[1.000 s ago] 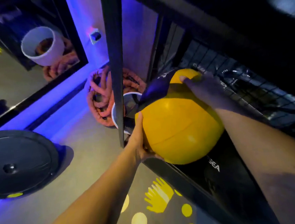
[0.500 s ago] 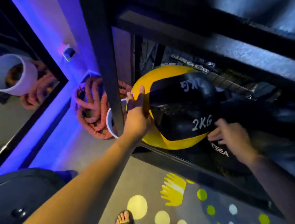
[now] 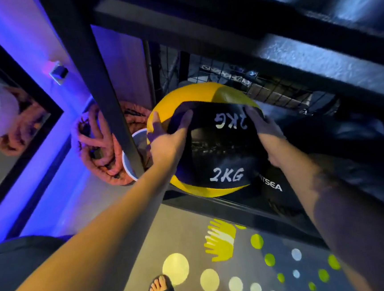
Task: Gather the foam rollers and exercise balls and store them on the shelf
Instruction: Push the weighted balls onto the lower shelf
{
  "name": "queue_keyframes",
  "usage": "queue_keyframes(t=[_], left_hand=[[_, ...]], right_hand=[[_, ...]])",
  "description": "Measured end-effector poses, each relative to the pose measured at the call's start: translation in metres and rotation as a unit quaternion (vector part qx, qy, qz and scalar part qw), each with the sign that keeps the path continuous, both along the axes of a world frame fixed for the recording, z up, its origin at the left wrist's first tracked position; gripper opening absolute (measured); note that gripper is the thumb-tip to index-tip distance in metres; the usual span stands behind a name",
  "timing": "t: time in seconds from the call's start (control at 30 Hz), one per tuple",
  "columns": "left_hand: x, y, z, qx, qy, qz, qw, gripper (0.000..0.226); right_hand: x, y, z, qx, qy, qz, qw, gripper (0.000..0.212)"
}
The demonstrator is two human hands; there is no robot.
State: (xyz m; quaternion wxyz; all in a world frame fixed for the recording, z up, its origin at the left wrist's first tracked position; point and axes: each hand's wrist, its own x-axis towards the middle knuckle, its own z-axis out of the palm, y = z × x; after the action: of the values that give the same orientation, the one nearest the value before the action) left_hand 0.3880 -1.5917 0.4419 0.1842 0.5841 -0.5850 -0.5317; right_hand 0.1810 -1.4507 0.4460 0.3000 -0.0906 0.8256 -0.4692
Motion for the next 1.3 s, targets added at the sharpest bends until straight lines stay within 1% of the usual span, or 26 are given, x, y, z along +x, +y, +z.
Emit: queue_keyframes(t=[0.07, 0.13, 0.2, 0.27, 0.3, 0.33, 0.4, 0.43, 0.47, 0.5, 0.6, 0.7, 0.77, 0.8, 0.83, 0.87, 0.93, 0.97, 1.0, 1.03, 1.07, 1.1, 1.13, 1.2, 1.27, 1.3], left_hand=[[-0.006, -0.024, -0.005, -0.093, 0.039, -0.074, 0.992, 0.112], [-0.012, -0.040, -0.008, -0.132, 0.072, -0.126, 0.981, 0.104], [-0.012, -0.048, -0.012, -0.168, 0.083, -0.138, 0.972, 0.094], [-0.008, -0.052, -0.018, -0.193, 0.088, -0.143, 0.967, 0.085], [-0.006, -0.055, -0.019, -0.193, 0.081, -0.158, 0.965, 0.081], [-0.006, -0.054, -0.023, -0.192, 0.052, -0.168, 0.965, 0.076], [-0.003, -0.042, -0.027, -0.192, -0.074, -0.172, 0.963, 0.063], [0.001, -0.033, -0.026, -0.201, -0.122, -0.176, 0.956, 0.062], [0.006, -0.026, -0.027, -0.213, -0.157, -0.189, 0.946, 0.070], [0.009, -0.023, -0.027, -0.238, -0.169, -0.198, 0.936, 0.077], [0.010, -0.022, -0.026, -0.310, -0.143, -0.172, 0.924, 0.066], [0.007, -0.017, -0.016, -0.328, -0.144, -0.177, 0.917, 0.058], [0.008, -0.008, -0.004, -0.328, -0.118, -0.158, 0.924, 0.059], [0.011, -0.001, 0.001, -0.316, -0.099, -0.156, 0.931, 0.057], [0.014, 0.007, 0.006, -0.309, -0.080, -0.160, 0.934, 0.056], [0.018, 0.019, 0.012, -0.327, -0.045, -0.165, 0.929, 0.059], [0.024, 0.053, 0.019, -0.388, 0.028, -0.188, 0.902, 0.062], [0.025, 0.073, 0.018, -0.403, 0.055, -0.208, 0.890, 0.061], [0.025, 0.093, 0.012, -0.414, 0.070, -0.236, 0.877, 0.058], [0.022, 0.112, 0.013, -0.420, 0.072, -0.270, 0.864, 0.056], [0.017, 0.129, 0.012, -0.413, 0.060, -0.305, 0.856, 0.055], [0.011, 0.144, 0.005, -0.385, 0.050, -0.348, 0.854, 0.054], [0.003, 0.156, 0.001, -0.338, 0.043, -0.384, 0.858, 0.052], [-0.014, 0.174, -0.013, -0.243, 0.028, -0.421, 0.874, 0.047], [-0.026, 0.182, -0.026, -0.159, 0.002, -0.412, 0.897, 0.046], [-0.031, 0.183, -0.031, -0.139, -0.009, -0.397, 0.907, 0.046]], right_hand=[[0.016, 0.017, -0.001, -0.012, -0.009, -0.018, 1.000, 0.098], [0.029, 0.028, -0.004, -0.037, -0.023, -0.064, 0.997, 0.087], [0.035, 0.032, -0.002, -0.087, 0.010, -0.101, 0.991, 0.069], [0.040, 0.030, 0.004, -0.113, 0.053, -0.104, 0.987, 0.073], [0.044, 0.030, 0.005, -0.093, 0.070, -0.085, 0.990, 0.080], [0.049, 0.032, 0.004, -0.040, 0.091, -0.059, 0.993, 0.084], [0.064, 0.035, -0.003, 0.078, 0.127, 0.035, 0.988, 0.090], [0.071, 0.034, -0.006, 0.101, 0.140, 0.079, 0.982, 0.094], [0.076, 0.032, -0.008, 0.097, 0.145, 0.101, 0.980, 0.098], [0.076, 0.028, -0.007, 0.081, 0.135, 0.101, 0.982, 0.100], [0.068, 0.024, 0.001, 0.059, 0.118, 0.093, 0.987, 0.095], [0.068, 0.036, 0.007, 0.052, 0.122, 0.102, 0.986, 0.083], [0.069, 0.045, 0.007, 0.072, 0.130, 0.112, 0.983, 0.074], [0.068, 0.053, 0.008, 0.079, 0.160, 0.108, 0.978, 0.067], [0.067, 0.064, 0.012, 0.076, 0.215, 0.087, 0.970, 0.057], [0.063, 0.077, 0.018, 0.060, 0.282, 0.054, 0.956, 0.049], [0.049, 0.113, 0.035, 0.034, 0.406, 0.005, 0.913, 0.040], [0.037, 0.133, 0.044, 0.050, 0.450, 0.004, 0.892, 0.041], [0.023, 0.153, 0.051, 0.099, 0.476, 0.011, 0.874, 0.048], [0.010, 0.172, 0.058, 0.177, 0.482, 0.019, 0.858, 0.063], [-0.002, 0.192, 0.064, 0.262, 0.465, 0.026, 0.845, 0.084], [-0.009, 0.209, 0.067, 0.326, 0.421, 0.033, 0.846, 0.105], [-0.012, 0.224, 0.069, 0.354, 0.361, 0.042, 0.862, 0.123], [-0.014, 0.245, 0.066, 0.328, 0.268, 0.056, 0.904, 0.140], [-0.023, 0.252, 0.064, 0.289, 0.242, 0.056, 0.924, 0.143], [-0.032, 0.251, 0.066, 0.281, 0.236, 0.051, 0.929, 0.145]])
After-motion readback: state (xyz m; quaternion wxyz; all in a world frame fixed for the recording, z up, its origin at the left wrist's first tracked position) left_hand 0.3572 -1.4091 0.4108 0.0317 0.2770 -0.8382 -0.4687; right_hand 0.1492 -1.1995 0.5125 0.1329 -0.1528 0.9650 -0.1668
